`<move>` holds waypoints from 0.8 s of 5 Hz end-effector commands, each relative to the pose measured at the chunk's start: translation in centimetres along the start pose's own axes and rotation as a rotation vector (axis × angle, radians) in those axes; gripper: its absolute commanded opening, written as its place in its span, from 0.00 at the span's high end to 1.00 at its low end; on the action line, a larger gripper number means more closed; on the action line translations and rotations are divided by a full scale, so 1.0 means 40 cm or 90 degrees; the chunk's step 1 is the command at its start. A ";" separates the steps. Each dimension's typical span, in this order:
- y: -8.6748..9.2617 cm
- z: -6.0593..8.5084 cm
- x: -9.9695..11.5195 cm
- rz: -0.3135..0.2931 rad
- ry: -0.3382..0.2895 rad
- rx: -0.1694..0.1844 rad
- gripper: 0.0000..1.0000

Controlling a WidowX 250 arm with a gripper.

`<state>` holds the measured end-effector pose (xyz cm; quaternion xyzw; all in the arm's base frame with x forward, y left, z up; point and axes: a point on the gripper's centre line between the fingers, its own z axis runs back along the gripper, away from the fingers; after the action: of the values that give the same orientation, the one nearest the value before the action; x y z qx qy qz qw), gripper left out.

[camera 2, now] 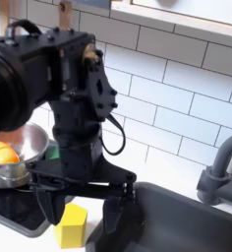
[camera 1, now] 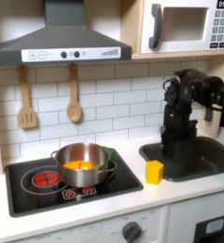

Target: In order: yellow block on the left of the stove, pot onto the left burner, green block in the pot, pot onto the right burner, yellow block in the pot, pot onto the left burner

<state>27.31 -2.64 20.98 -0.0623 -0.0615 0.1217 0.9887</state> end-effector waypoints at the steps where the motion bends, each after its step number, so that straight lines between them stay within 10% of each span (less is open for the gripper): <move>1: 0.015 -0.014 0.032 0.030 -0.041 0.029 0.00; 4: 0.038 -0.066 0.061 0.049 -0.013 0.062 0.00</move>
<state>29.64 -1.21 18.48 -0.0167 -0.0647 0.1591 0.9850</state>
